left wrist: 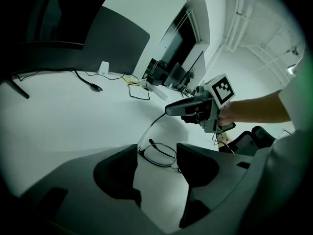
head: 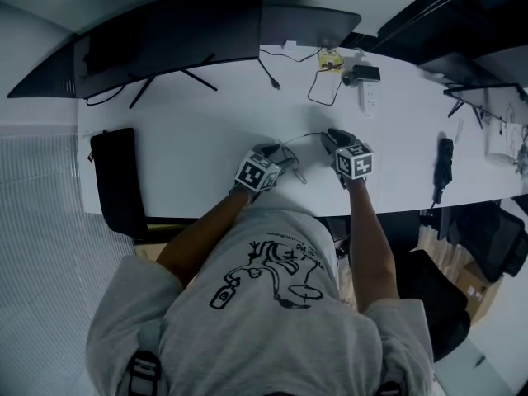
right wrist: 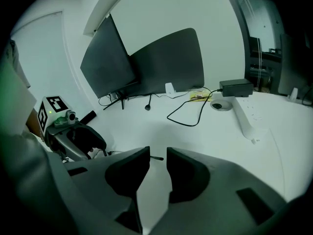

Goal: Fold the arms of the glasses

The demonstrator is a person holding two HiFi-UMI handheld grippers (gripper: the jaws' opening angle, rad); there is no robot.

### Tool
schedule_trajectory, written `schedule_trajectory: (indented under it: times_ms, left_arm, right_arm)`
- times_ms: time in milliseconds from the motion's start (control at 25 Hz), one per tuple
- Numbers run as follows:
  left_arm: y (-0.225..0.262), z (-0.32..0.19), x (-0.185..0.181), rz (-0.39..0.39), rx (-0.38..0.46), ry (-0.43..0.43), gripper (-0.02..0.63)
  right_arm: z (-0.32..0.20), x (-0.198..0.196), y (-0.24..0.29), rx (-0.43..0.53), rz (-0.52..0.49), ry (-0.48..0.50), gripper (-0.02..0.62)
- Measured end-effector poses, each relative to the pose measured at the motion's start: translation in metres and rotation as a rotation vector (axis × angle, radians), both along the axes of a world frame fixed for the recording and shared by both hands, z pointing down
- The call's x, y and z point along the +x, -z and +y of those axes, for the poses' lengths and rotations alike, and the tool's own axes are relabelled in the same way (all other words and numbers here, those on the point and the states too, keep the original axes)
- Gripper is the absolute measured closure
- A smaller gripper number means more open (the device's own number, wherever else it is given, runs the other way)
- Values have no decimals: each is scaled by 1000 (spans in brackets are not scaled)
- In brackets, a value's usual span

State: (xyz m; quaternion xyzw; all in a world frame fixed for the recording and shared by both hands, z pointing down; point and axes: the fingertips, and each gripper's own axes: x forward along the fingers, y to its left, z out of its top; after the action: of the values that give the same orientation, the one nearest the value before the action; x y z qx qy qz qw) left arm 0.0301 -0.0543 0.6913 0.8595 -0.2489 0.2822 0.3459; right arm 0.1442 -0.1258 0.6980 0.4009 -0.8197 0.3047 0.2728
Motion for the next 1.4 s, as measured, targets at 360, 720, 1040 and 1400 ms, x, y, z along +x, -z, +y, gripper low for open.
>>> schedule_trajectory:
  times_ms: [360,720,1040,1400]
  left_arm:
    - [-2,0,1,-14,4,12,337]
    - [-3,0,-1,-19,7,15,337]
    - [-8,2,-3,-40,2,18,351]
    - [-8,2,-2,-25,-11,36,372]
  right_arm:
    - [5,-5,-4,-22,-2,26,495]
    - [13,-4,-5,-32,-1,24,505]
    - [24,-4,-7,-45,0,25,514]
    - [32,-6,-7,-36,-11,21,520]
